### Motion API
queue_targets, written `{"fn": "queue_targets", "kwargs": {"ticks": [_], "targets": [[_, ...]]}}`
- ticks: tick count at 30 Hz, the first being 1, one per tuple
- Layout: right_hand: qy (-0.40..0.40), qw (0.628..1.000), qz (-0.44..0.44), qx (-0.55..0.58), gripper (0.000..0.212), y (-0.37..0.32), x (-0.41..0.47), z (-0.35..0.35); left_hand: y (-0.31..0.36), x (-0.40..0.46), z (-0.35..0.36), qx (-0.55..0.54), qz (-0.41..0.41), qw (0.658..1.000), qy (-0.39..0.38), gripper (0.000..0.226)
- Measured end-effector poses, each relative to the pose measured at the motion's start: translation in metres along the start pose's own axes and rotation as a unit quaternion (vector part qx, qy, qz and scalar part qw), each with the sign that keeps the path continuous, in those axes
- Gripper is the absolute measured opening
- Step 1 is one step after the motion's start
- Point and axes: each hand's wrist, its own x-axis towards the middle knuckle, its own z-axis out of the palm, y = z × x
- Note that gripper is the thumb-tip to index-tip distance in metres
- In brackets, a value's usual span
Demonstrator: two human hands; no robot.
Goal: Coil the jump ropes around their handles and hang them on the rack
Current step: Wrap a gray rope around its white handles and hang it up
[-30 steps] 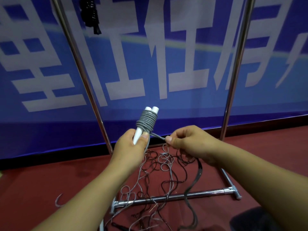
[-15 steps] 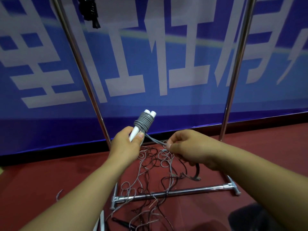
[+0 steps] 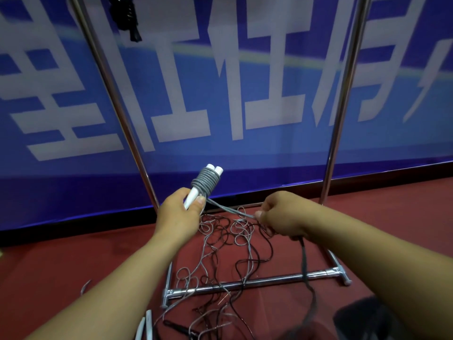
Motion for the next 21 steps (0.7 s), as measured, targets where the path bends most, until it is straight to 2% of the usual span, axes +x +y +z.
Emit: {"fn": "queue_targets", "kwargs": {"ticks": [4,6,13,18,21], "targets": [[-0.014,0.996,-0.013,-0.087,0.034,-0.003,0.001,-0.001,-0.001,0.002,0.0,0.003,0.002,1.0,0.007,0.009],[-0.035,0.995,-0.036,-0.089,0.04,-0.003,-0.002,0.001,-0.004,0.002,-0.001,0.004,-0.004,1.0,0.008,0.009],[-0.175,0.972,-0.122,0.098,0.037,-0.009,-0.009,0.003,-0.006,0.001,-0.003,0.018,0.001,1.0,0.003,0.007],[-0.264,0.933,-0.101,0.221,0.034,-0.005,-0.008,0.003,-0.003,-0.004,0.0,0.057,0.05,0.997,-0.004,0.003],[-0.297,0.908,-0.047,0.291,0.031,-0.002,-0.007,0.002,-0.004,-0.005,0.001,0.07,0.065,0.995,-0.002,0.002]]}}
